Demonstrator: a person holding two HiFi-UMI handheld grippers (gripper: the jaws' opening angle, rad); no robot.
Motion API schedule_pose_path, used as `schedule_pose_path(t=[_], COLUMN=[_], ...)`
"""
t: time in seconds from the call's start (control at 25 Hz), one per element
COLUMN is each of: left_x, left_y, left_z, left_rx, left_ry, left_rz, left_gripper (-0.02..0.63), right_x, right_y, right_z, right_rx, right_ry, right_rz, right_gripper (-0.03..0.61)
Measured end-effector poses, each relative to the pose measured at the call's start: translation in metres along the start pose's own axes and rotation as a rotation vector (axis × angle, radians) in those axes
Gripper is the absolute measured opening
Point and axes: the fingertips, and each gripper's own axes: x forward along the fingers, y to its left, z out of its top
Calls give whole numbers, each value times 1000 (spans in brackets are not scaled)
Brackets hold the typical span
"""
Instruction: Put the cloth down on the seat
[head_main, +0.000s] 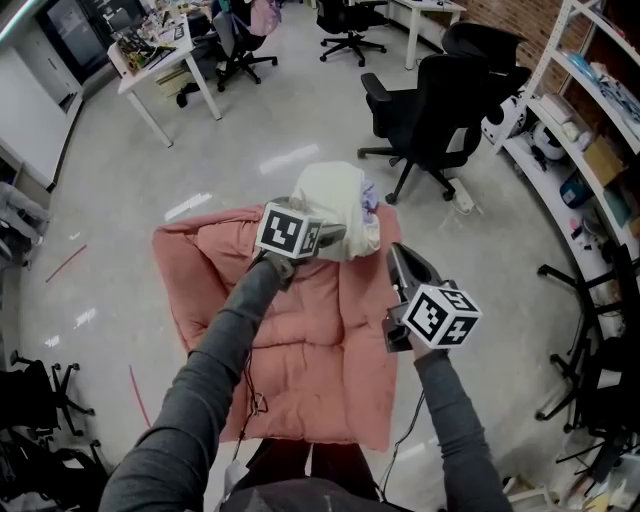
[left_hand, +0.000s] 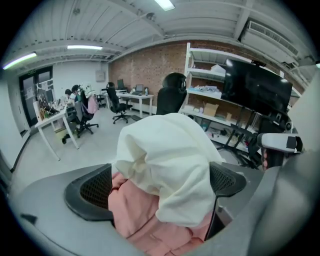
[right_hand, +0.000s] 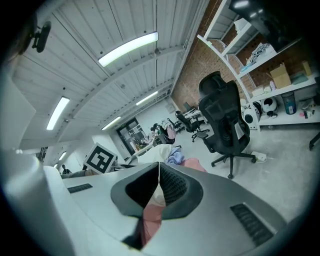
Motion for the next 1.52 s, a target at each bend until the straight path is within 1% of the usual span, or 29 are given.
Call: schedule_pose_path(t=[0.2, 0.4, 0.48, 0.68, 0.84, 0.92, 0.96, 1.0, 1.08, 1.12, 1.2, 1.28, 1.36, 1.44, 1.52], left_x=[-17, -39, -49, -74, -100, -116, -125, -133, -151, -159, -175, -193, -209, -222, -236], left_y=[1, -8, -11, -19, -32, -39, -41, -41, -42, -45, -58, -73, -86, -96, -106], left_z=[-6, -19, -24, -36, -41, -43, -45, -46, -49, -50, -55, -62, -72, -84, -97], left_rx=[-26, 21, 23, -6, -27, -46, -57, -69, -86, -93, -119, -142, -135, -116, -118], left_ry=[-35, -40, -52, -125, -217, -267, -294, -324, -386, -412, -456, -497, -523, -536, -547], left_rz=[-14, -50, -67, -108, -159, -175, -175, -169, -153, -163, -222, -267, -273, -268, -277], left_gripper=[589, 588, 588, 586, 572, 522, 473, 409, 219, 181, 176, 128, 66, 31, 17], right_x=[-6, -15, -19, -26, -35, -41, -43, -46, -51, -54, -60, -68, -76, -83, -93], right_y=[15, 32, 41, 64, 82, 90, 93, 97, 103, 106, 113, 122, 133, 146, 161], right_z=[-3, -11, -14, -23, -27, -29, -30, -32, -35, -37, -40, -46, -51, -55, -58], right_rx=[-12, -17, -23, -32, -43, -44, -44, -45, -46, -46, -46, -52, -55, -56, -75], right_ry=[-3, 4, 9, 11, 3, -8, -14, -19, -28, -32, -41, -48, -55, -65, -78], right_rz=[1, 1, 1, -1, -3, -8, -12, -16, -27, -32, -41, -49, -52, -42, -35], right_gripper=[12, 12, 12, 12, 12, 12, 12, 12, 12, 12, 12, 12, 12, 12, 12])
